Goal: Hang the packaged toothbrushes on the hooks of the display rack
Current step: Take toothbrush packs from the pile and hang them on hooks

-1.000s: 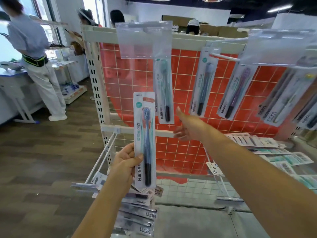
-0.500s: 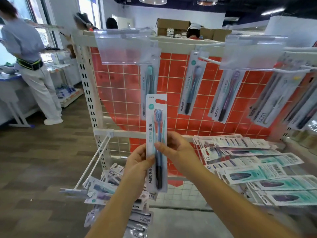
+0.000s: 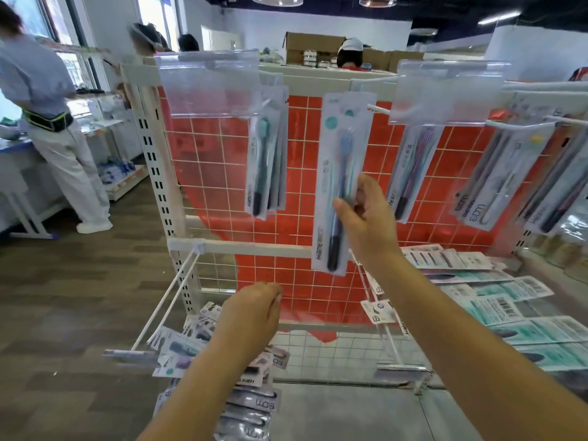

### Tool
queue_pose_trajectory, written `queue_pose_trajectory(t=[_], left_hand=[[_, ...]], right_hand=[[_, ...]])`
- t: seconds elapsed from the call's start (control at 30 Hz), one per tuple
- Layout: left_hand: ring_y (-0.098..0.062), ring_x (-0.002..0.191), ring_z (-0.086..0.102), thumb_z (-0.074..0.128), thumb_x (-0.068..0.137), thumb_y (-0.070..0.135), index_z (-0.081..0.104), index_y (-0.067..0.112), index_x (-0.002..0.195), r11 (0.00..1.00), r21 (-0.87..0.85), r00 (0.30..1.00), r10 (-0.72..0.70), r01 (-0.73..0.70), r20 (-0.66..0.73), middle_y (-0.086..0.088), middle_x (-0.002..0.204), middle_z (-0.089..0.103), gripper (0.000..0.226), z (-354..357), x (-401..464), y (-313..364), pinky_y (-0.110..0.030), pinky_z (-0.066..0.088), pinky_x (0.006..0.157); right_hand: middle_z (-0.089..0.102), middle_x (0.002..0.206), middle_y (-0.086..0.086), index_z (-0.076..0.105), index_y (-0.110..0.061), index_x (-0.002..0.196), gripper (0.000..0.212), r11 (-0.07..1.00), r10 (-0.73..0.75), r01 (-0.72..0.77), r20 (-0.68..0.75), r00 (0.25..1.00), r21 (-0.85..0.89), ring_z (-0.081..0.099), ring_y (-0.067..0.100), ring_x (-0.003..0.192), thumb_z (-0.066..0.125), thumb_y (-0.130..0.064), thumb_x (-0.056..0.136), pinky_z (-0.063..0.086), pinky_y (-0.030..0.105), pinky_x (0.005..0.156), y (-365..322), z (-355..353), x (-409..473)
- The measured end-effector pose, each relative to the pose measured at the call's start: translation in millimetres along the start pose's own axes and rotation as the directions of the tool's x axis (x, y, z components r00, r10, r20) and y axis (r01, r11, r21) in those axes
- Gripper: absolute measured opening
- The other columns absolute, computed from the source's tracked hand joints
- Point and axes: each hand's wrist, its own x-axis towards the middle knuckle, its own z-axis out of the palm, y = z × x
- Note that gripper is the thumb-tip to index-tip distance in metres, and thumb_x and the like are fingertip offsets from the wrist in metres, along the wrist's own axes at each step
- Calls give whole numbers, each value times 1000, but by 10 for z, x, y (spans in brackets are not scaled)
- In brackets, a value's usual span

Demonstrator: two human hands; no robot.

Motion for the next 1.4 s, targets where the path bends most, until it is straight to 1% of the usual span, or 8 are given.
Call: queue_pose_trajectory(t=[0.33, 0.5, 0.6, 0.7, 0.9, 1.13, 1.27, 1.4], left_hand=[[-20, 86, 63, 38, 95, 25, 66, 13, 107, 999, -21, 999, -27, 27, 23, -1, 95, 69, 33, 64, -8, -64, -24, 44, 71], [-13, 84, 59, 47, 95, 16, 65, 15, 109, 997, -38, 997, -63, 65, 52, 3, 98, 68, 23, 75, -1, -133, -13, 34, 65], [-13, 83, 58, 46, 95, 16, 65, 15, 108, 996, -36, 994, -85, 87, 71, 3, 96, 67, 22, 65, 13, -150, -18, 38, 70], [-12, 78, 56, 45, 96, 17, 63, 16, 107, 994, -36, 991, -97, 101, 92, 5, 91, 65, 22, 57, 18, -161, -20, 41, 70], [-9, 74, 54, 46, 96, 19, 65, 17, 105, 985, -78, 985, -147, 154, 87, 11, 82, 60, 22, 28, 18, -219, -22, 44, 71], [-7, 79, 53, 42, 97, 23, 64, 18, 107, 990, -47, 985, -126, 132, 115, 7, 93, 65, 25, -13, 103, -151, -18, 39, 70], [-6, 84, 49, 41, 98, 23, 63, 19, 111, 995, -22, 986, -90, 94, 141, 6, 102, 65, 26, 44, 165, -25, -19, 39, 76], [-14, 89, 57, 40, 98, 24, 63, 18, 108, 998, 17, 975, -65, 63, 214, 3, 100, 65, 25, 161, 204, 135, -26, 45, 80]], right_hand=[[52, 104, -3, 17, -20, 146, 55, 986, -158, 141, -232, 960, -87, 56, 1, 66, 41, -6, 98, 50, 12, 57, 253, -60, 29], [43, 137, -3, 16, -20, 149, 56, 985, -150, 121, -258, 954, -125, 55, 21, 87, 38, -7, 99, 50, 21, 68, 367, -17, 152], [52, 121, 10, 16, -24, 149, 56, 990, -19, -17, -251, 968, -142, 54, 19, 80, 37, -9, 100, 48, 17, 68, 393, -26, 406], [50, 87, -6, 16, -28, 149, 55, 973, 119, -158, -222, 968, -167, 42, 3, 63, 36, -11, 100, 39, 6, 51, 362, -36, 702], [52, 124, 1, 15, -28, 149, 56, 947, 261, -287, -176, 949, -145, 50, 14, 90, 33, -8, 100, 47, 32, 87, 325, 42, 1012], [52, 91, 6, 1, -30, 150, 57, 866, 264, -286, -110, 958, -410, 45, 13, 61, 30, -22, 102, 41, 28, 54, 360, -92, 873], [52, 118, 12, 27, -14, 145, 52, 795, 293, -289, -79, 953, -534, 57, 22, 79, 45, -19, 96, 49, 32, 65, 505, -175, 602], [62, 106, 15, 59, -5, 114, 26, 694, 296, -189, 35, 955, -695, 58, 29, 89, 45, -15, 94, 46, 32, 75, 562, -308, 168]])
